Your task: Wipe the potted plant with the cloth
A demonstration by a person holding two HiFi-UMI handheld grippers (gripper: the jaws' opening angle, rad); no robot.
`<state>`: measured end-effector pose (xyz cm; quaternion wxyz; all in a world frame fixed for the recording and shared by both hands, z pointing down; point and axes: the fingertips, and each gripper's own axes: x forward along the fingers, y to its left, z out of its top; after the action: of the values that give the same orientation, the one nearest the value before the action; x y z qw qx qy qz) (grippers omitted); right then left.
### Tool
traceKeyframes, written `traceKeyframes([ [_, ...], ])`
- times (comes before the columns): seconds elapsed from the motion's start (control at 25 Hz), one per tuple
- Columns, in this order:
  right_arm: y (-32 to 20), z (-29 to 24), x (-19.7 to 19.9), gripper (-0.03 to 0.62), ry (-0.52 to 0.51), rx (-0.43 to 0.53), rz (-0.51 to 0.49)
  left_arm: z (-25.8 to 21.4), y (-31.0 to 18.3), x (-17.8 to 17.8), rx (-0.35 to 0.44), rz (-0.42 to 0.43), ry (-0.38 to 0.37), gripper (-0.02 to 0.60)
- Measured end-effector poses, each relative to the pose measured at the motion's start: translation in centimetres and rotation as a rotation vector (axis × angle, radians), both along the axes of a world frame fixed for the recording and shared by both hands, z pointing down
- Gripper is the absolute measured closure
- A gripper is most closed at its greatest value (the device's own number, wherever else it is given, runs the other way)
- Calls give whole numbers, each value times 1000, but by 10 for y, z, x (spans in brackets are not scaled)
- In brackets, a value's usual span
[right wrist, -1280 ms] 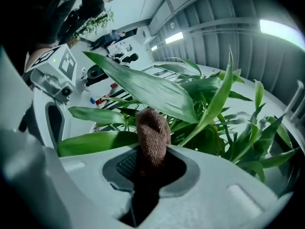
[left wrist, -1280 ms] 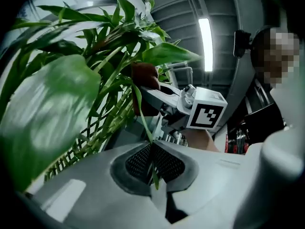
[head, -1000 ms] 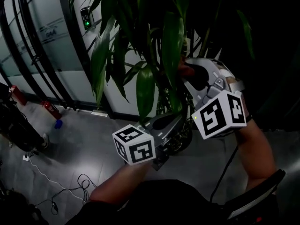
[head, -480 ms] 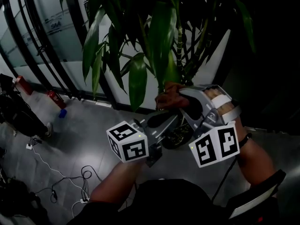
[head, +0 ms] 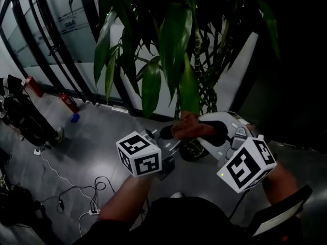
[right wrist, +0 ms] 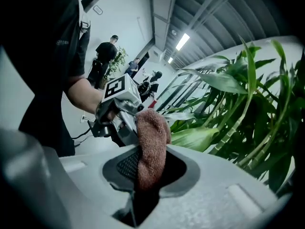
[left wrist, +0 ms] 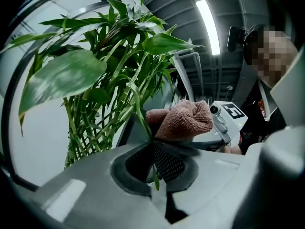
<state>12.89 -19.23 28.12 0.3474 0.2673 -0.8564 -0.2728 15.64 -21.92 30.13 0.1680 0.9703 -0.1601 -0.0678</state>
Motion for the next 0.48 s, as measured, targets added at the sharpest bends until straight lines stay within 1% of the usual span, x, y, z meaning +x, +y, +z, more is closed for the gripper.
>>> traceKeyframes([
  [0.16,0,1,-1,531,4,23,-7,1,0,-1,-12,-9,9,563],
  [0.24,0,-7,-2,531,-1,61,-9,1,-1,-2,-19,-14,20,563],
  [0.36,-11,-37,0,531,-19,170,18,2,-1,-4,-30,-22,26,563],
  [0.48,-39,-74,5,531,5,344,87,3,0,-4,-41,-19,35,563],
])
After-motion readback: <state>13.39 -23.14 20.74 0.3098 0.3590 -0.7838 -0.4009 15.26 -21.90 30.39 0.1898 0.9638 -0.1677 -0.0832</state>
